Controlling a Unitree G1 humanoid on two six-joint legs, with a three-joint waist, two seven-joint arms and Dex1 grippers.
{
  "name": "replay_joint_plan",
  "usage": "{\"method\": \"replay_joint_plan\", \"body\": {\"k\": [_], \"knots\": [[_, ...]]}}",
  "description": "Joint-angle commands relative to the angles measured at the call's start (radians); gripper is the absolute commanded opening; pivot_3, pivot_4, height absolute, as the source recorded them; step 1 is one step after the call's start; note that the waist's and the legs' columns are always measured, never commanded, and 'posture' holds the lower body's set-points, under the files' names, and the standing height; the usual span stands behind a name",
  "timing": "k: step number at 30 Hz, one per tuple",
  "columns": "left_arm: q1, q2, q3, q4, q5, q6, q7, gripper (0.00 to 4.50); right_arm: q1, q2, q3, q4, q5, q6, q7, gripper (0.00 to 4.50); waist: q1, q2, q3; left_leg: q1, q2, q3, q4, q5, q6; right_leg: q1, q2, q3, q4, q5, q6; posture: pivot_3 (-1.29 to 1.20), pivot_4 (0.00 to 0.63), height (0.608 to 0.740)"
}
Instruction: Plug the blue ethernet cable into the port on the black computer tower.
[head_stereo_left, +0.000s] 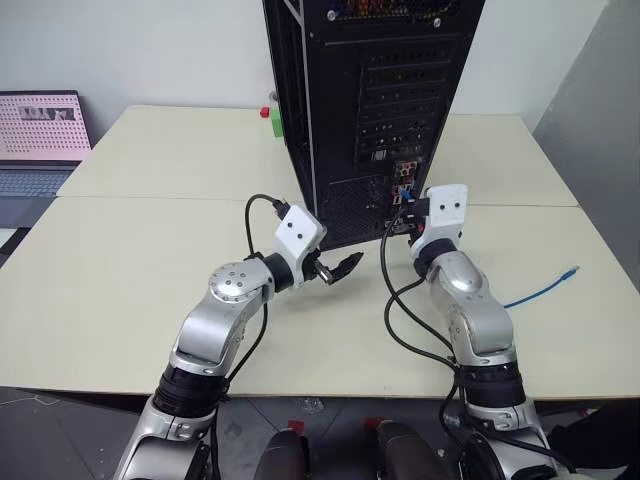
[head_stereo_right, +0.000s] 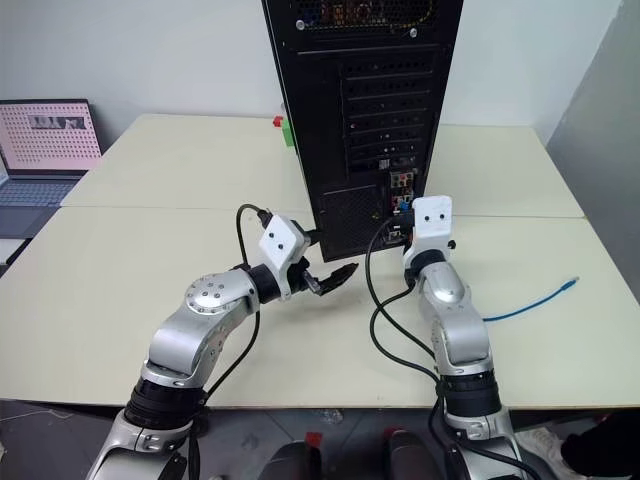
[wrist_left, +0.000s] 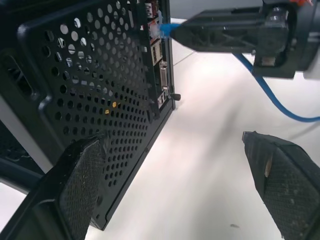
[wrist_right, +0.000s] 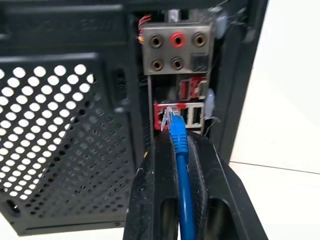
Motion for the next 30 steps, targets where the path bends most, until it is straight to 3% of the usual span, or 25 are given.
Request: {"method": "replay_joint_plan", "body": {"k": [1, 30], "knots": [[-0.024, 0.009, 0.019, -0.033, -0.008, -0.021, -0.004, 4.50, -0.038, 0.011, -0.019, -0.012, 0.011, 0.006, -0.008, 0.01, -0.001, 0.000, 0.000, 0.000, 0.000, 0.000, 0.000, 0.000, 0.000, 0.000, 0.000, 0.000, 0.000, 0.000, 0.000, 0.00, 0.150, 0.740], [-0.016, 0.009, 0.012, -0.026, 0.002, -0.034, 0.000, 4.50, -0.065, 0.026, 0.048, -0.025, -0.067, 0.032, -0.002, 0.00, -0.004, 0.000, 0.000, 0.000, 0.000, 0.001, 0.000, 0.000, 0.000, -0.001, 0.001, 0.001, 0.000, 0.000, 0.000, 0.00, 0.150, 0.740]]}}
